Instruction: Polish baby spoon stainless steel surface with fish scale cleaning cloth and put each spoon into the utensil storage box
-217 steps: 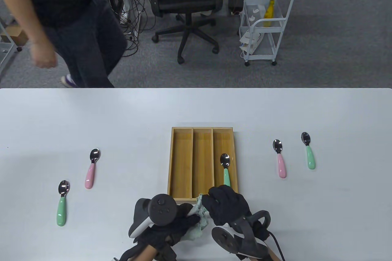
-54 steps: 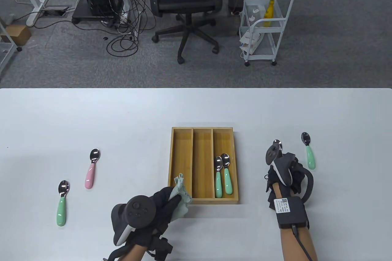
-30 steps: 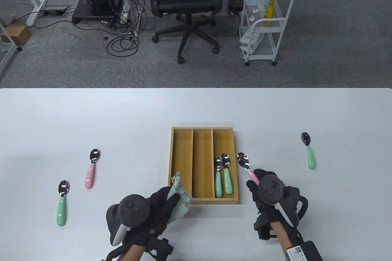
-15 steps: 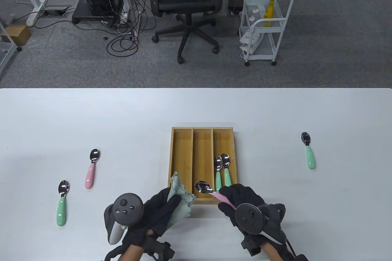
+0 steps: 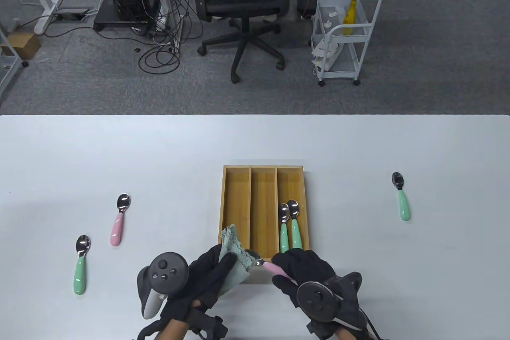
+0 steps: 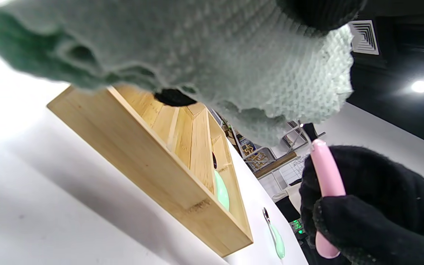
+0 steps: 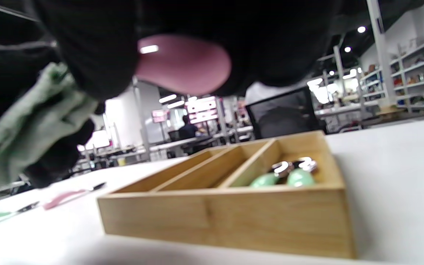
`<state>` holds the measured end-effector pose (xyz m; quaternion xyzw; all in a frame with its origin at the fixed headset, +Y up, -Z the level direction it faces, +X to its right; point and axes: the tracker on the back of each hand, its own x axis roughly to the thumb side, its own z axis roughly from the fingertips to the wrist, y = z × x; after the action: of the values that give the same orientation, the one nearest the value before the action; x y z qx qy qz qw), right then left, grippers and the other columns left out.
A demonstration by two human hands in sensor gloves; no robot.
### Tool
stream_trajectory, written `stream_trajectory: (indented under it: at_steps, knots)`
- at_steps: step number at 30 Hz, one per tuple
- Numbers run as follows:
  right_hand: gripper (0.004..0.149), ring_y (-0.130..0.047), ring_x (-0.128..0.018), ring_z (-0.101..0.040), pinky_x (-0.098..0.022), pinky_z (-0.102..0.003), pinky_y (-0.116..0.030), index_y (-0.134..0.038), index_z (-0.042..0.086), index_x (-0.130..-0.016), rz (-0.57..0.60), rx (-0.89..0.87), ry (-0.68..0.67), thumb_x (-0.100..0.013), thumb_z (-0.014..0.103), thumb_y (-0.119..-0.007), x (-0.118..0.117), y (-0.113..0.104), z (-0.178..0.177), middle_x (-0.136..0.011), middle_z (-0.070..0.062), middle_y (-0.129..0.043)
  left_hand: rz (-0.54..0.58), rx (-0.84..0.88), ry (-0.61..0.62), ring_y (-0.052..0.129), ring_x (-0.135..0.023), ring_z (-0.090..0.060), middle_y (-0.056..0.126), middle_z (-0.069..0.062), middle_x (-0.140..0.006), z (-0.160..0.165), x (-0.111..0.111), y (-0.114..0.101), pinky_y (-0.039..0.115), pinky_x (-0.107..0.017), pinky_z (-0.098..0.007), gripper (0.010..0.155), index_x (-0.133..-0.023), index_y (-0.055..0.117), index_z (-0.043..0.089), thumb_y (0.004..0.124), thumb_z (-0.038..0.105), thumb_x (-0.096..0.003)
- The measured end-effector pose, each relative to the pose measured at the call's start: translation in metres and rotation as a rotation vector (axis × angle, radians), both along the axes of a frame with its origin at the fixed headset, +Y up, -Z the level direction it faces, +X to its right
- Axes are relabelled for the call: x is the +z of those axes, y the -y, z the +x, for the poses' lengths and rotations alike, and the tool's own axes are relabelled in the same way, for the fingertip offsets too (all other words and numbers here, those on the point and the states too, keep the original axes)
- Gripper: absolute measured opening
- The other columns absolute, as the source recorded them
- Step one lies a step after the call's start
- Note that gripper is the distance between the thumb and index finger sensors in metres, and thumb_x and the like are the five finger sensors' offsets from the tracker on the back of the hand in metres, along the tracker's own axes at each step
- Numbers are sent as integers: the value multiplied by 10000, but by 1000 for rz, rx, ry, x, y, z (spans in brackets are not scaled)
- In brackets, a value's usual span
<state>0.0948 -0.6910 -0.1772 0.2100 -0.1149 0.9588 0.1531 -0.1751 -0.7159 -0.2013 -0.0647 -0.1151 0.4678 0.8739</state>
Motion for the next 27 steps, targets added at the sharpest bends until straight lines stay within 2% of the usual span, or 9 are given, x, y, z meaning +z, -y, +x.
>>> stream_trajectory:
  at_steps: [12,20,24,27]
  knots:
    - [507,-922,-738,-231,-553,-447,-825,-769,237,-937,41,-5,18,-485,444,-866,2,-5,2,-911,-14,-837,1,-4,-79,994,-731,-299,936,-63,-872,-6,0,0,843,-603,-510,548,-1034,694,199,590,507,-594]
    - [502,-916,-754,-225,-563,-446,-822,-770,256,-937,72,88,-22,-483,446,-865,8,-1,-16,-921,3,-835,-41,-4,50,1007,-711,-291,953,-70,-852,8,-2,4,851,-594,-504,539,-1031,705,198,630,498,-590]
    - [496,-911,-783,-231,-568,-429,-829,-765,266,-944,89,144,-35,-484,429,-855,9,1,-22,-939,8,-827,-17,-138,74,1051,-585,-221,1003,-54,-710,19,-2,2,901,-524,-454,497,-994,747,173,721,432,-571]
    - [490,-893,-830,-234,-582,-422,-832,-759,287,-947,87,167,-39,-481,411,-848,6,1,-21,-966,21,-809,-42,-158,125,1057,-529,-210,1015,-52,-647,24,-4,2,912,-488,-450,482,-965,776,148,756,404,-557]
